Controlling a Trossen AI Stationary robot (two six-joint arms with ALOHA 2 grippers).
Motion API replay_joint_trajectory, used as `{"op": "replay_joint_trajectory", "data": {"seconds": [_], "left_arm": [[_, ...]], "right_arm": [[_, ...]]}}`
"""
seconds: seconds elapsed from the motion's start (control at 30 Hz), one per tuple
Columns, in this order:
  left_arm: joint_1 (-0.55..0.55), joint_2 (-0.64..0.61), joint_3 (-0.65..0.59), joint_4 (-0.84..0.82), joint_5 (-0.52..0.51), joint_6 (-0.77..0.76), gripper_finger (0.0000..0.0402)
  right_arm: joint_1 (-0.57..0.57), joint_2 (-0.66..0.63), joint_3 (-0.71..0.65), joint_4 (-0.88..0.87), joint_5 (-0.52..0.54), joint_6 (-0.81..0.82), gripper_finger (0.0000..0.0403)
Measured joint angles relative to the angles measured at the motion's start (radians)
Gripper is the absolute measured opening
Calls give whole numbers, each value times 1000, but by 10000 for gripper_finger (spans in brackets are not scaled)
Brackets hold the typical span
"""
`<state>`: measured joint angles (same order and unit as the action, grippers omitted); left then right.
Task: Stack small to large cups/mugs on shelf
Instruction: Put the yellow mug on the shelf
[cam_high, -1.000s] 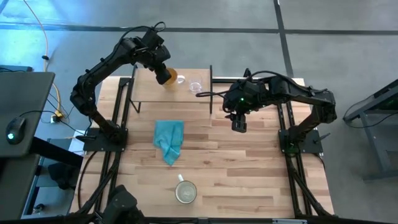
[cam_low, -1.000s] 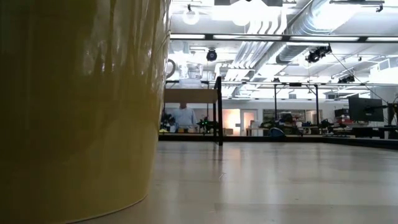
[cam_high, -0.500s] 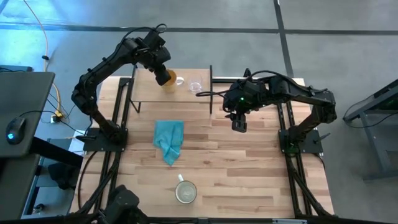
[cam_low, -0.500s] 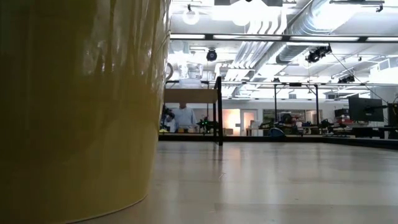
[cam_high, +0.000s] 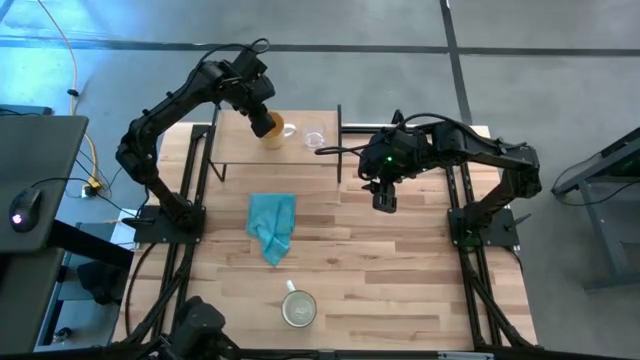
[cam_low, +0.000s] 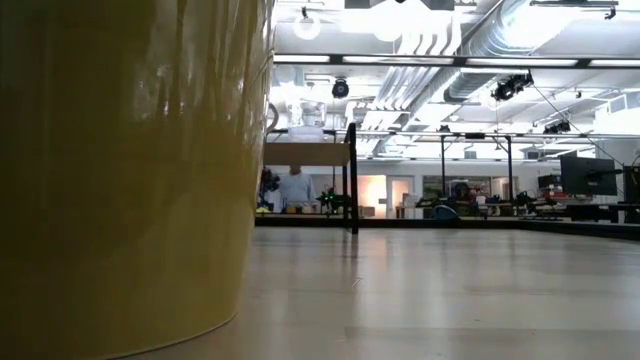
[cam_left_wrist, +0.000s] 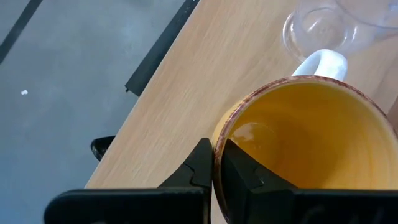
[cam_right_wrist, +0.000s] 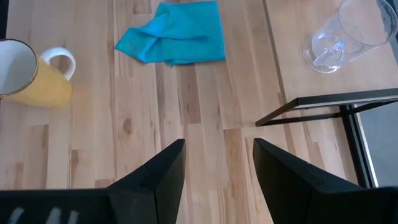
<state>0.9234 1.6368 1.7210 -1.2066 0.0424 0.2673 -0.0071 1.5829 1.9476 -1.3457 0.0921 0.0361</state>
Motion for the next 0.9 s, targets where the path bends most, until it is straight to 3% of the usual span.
{"op": "replay_joint_trajectory", "data": {"seconds": [0.33,0.57,0.9], "left_arm": [[0,11,1,-11,3,0,3],[0,12,1,-13,28,-2,27],[-1,13,0,-14,71,5,23]], "right_arm": [[0,0,0,0,-4,0,181],[0,0,0,0,-4,0,181],[0,0,0,0,-12,0,181]]}}
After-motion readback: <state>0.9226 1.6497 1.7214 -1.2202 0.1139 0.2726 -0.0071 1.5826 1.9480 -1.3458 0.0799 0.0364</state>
